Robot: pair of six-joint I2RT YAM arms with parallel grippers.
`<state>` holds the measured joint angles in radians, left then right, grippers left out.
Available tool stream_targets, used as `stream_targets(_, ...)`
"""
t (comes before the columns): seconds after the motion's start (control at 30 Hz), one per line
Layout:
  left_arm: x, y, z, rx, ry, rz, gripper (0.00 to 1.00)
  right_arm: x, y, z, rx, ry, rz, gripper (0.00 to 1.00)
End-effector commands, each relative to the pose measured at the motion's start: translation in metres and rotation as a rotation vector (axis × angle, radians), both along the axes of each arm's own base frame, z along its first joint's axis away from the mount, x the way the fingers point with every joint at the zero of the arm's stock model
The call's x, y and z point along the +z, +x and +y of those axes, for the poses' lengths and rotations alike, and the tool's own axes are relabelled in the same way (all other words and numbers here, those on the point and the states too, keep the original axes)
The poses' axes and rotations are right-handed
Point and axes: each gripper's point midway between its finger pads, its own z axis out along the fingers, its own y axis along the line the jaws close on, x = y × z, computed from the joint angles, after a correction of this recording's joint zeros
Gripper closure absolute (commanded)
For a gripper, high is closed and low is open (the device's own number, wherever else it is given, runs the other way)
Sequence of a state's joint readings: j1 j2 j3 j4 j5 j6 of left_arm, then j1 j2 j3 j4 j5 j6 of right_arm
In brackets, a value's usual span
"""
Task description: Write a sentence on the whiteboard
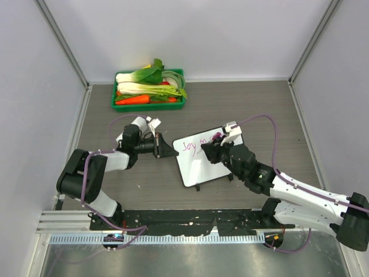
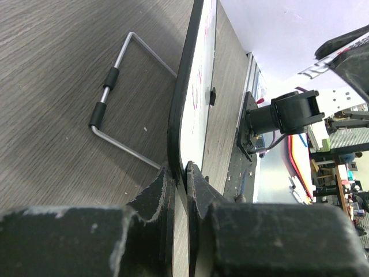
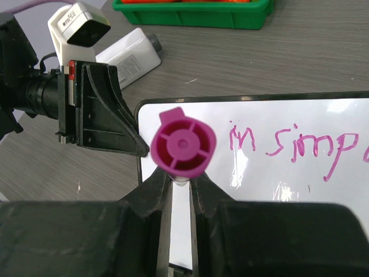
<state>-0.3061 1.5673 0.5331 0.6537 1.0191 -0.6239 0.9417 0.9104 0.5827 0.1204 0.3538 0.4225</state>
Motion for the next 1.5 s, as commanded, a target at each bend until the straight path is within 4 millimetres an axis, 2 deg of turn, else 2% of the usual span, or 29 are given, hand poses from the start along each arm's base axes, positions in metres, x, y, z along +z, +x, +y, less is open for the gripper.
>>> stream_targets(0.0,-0.014,-0.006,-0.001,-0.027,0.029,-0.003,1.0,0.016,0.001,0.013,0.012,0.031,-0.049,0.99)
stream_targets(0.17,-0.014,-0.006,-0.001,-0.025,0.03,-0.001,1.0,0.014,-0.001,0.021,0.006,0.003,-0.062,0.98)
stream_targets(0.37,-0.014,-0.007,-0.001,-0.028,0.03,-0.001,1.0,0.0,-0.005,0.035,0.013,-0.033,-0.057,0.99)
stream_targets(0.57,-0.014,-0.007,-0.001,-0.027,0.03,-0.001,1.0,-0.014,-0.003,0.04,-0.011,-0.071,-0.048,0.99)
stream_targets(1.47,-0.014,-0.006,-0.001,-0.025,0.03,0.0,1.0,-0.058,-0.002,0.032,-0.054,-0.162,0.008,0.99)
